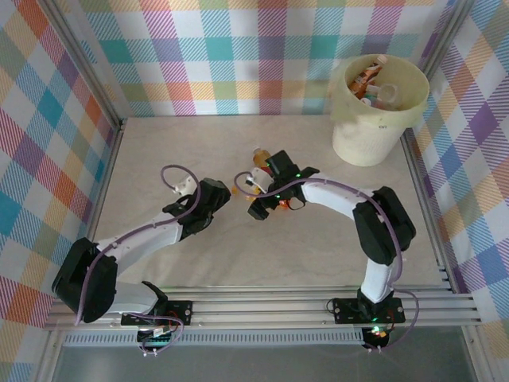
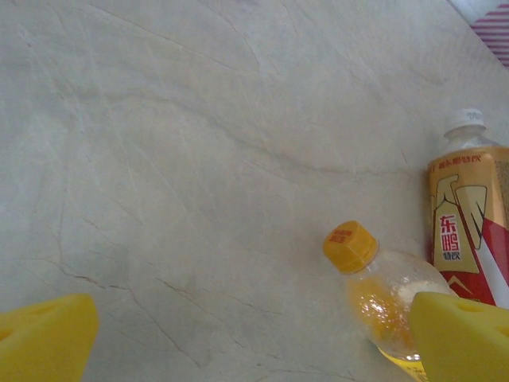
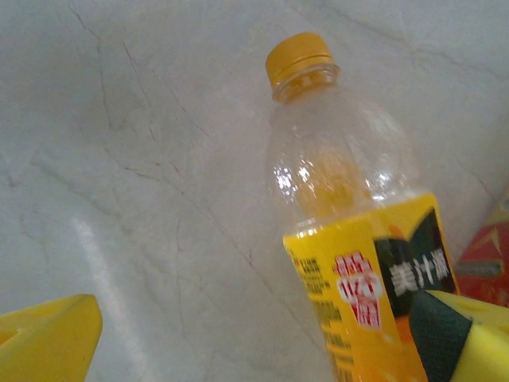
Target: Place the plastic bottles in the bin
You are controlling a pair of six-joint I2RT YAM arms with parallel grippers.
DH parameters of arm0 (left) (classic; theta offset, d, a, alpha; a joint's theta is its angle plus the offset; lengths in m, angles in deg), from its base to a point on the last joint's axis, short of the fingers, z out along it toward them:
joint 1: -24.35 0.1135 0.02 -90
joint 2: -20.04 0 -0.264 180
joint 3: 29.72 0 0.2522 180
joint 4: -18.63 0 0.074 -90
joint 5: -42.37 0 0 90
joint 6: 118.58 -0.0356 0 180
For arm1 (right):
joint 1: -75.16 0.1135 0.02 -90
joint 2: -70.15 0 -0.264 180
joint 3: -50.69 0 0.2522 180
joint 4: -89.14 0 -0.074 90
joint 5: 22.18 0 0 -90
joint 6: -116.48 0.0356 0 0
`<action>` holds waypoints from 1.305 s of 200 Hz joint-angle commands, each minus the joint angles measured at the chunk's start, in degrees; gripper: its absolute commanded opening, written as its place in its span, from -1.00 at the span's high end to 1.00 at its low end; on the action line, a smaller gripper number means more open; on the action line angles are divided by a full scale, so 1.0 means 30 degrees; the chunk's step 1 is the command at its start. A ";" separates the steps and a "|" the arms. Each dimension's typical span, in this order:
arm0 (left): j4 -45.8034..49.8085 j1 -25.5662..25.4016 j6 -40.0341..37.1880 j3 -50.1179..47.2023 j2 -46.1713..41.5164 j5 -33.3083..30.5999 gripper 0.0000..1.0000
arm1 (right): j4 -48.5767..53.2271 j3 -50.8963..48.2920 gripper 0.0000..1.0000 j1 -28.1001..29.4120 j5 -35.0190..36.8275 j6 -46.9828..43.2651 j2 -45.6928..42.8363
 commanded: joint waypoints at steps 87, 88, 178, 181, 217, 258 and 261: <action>0.1078 0.0928 0.0888 -0.1934 -0.2399 -0.1292 -1.00 | 0.2068 0.1980 -0.94 0.2193 0.3576 -0.3011 0.3575; 0.1079 0.0951 0.0889 -0.1934 -0.2372 -0.1287 -1.00 | 0.2064 0.1975 -0.94 0.2198 0.3606 -0.3010 0.3592; 0.0072 0.0970 0.0268 -0.1910 -0.1874 -0.0626 -1.00 | 0.1586 0.1176 -0.30 0.2570 0.4676 -0.2424 0.2967; -0.0009 0.0967 0.0205 -0.1890 -0.1847 -0.0569 -1.00 | 0.1500 0.1106 -0.28 0.2560 0.4688 -0.2424 0.2852; 0.0396 0.1003 -0.0305 -0.1423 -0.1883 -0.1180 -1.00 | 0.0943 0.0326 -0.05 0.2529 0.5340 -0.2423 0.1567; 0.0067 0.1092 -0.1043 -0.1318 -0.2231 -0.1453 -1.00 | 0.0021 -0.1245 0.09 0.2462 0.5541 -0.1924 -0.0716; 0.0016 0.1092 -0.1065 -0.1318 -0.2182 -0.1431 -1.00 | -0.0073 -0.1365 0.10 0.2466 0.5532 -0.1859 -0.0927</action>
